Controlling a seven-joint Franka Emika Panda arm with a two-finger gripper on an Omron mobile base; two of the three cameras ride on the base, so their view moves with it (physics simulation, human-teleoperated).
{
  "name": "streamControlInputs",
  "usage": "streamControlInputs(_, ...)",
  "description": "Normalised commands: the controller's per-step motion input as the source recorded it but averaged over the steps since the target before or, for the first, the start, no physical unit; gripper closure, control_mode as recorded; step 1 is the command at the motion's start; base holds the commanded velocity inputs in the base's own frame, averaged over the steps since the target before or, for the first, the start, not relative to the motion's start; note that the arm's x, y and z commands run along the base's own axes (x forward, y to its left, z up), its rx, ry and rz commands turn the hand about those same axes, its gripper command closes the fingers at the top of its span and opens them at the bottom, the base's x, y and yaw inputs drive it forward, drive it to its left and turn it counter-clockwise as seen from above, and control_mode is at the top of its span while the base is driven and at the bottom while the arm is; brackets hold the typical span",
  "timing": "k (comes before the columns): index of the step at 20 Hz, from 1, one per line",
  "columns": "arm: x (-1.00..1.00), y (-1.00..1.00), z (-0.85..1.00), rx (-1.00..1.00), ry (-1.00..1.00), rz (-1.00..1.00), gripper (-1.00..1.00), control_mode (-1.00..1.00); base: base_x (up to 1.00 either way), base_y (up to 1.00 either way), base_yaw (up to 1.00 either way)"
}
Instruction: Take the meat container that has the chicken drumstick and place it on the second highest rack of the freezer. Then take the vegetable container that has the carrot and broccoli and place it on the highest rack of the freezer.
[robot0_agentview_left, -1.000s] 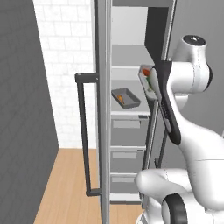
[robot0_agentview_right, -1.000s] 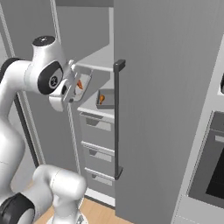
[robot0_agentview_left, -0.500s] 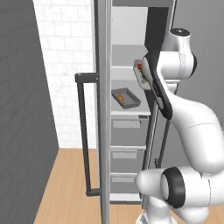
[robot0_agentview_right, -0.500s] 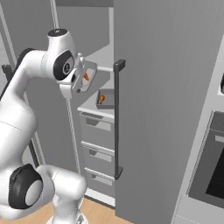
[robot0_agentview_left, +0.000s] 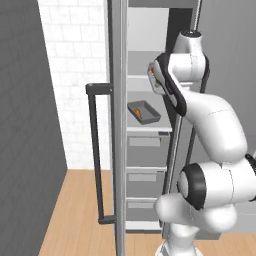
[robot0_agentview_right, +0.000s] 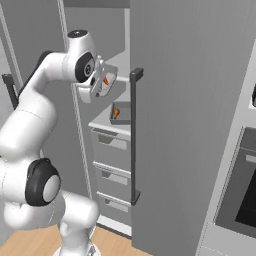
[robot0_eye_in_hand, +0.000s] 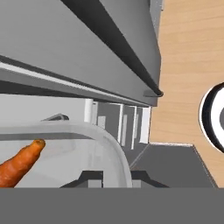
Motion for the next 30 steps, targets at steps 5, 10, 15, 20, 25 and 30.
streamControlInputs(5,0.67,0.00,0.00,0.00,0.00,-0.06,1.00,-1.00,0.00,0.00,0.00)
streamControlInputs(10,0.70,-0.01,0.04,0.00,0.00,-0.07,1.00,-1.00,0.00,0.00,0.00)
streamControlInputs(15,0.73,-0.03,0.06,0.00,0.00,-0.07,1.00,-1.00,0.00,0.00,0.00)
streamControlInputs(20,0.74,-0.05,0.06,0.00,0.00,-0.07,1.00,-1.00,0.00,0.00,0.00)
streamControlInputs(25,0.85,-0.06,0.02,0.00,0.00,-0.07,1.00,-1.00,0.00,0.00,0.00)
streamControlInputs(30,0.88,-0.04,0.00,0.00,0.00,-0.06,1.00,-1.00,0.00,0.00,0.00)
